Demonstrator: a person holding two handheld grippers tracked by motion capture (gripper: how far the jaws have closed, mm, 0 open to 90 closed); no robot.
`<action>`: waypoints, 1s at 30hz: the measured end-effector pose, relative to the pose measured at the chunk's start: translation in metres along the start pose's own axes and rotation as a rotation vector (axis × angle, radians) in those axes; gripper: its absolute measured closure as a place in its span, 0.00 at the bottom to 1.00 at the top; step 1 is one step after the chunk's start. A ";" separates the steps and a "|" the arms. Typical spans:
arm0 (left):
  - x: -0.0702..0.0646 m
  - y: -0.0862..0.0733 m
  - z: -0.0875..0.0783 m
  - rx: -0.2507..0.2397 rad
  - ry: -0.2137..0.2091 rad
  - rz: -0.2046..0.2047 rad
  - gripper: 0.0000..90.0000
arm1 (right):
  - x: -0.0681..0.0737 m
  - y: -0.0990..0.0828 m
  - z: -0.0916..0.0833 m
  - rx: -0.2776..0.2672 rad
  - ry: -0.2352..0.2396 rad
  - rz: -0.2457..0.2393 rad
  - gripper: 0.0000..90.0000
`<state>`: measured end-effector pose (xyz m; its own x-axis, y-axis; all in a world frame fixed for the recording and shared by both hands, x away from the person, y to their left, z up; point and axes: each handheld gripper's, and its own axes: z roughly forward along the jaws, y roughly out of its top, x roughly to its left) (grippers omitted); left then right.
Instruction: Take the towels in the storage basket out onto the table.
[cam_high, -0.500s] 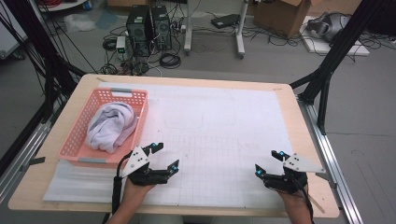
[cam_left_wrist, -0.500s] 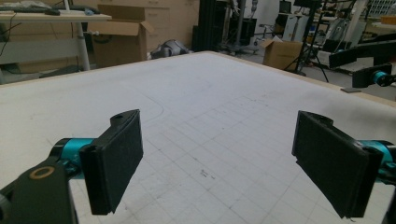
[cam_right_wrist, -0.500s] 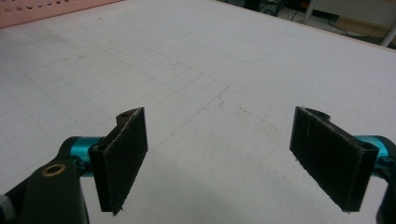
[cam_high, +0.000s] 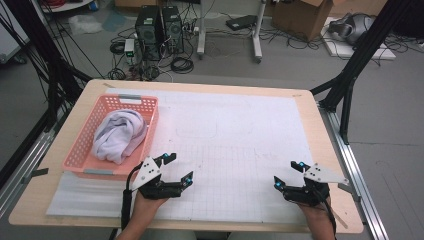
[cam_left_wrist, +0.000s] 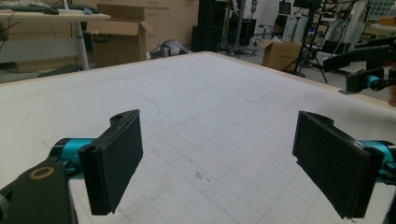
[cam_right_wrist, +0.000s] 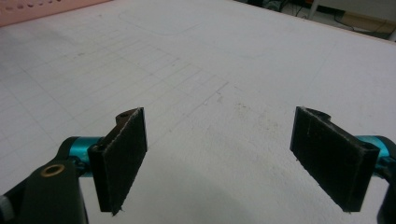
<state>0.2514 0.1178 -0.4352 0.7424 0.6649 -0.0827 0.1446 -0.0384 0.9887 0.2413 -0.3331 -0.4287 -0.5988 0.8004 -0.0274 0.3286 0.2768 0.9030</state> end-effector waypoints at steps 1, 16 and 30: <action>0.000 0.000 0.000 -0.003 -0.004 -0.002 0.19 | 0.000 0.000 -0.001 -0.007 0.001 0.005 0.20; 0.000 0.000 -0.001 0.017 -0.004 -0.016 0.19 | -0.005 0.000 -0.002 -0.008 0.008 0.019 0.20; 0.001 0.025 -0.011 -0.001 -0.031 -0.020 0.19 | -0.003 0.002 0.001 -0.004 0.009 0.012 0.20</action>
<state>0.2488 0.1253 -0.4092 0.7590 0.6424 -0.1061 0.1587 -0.0245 0.9870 0.2441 -0.3346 -0.4275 -0.6017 0.7986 -0.0124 0.3333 0.2652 0.9048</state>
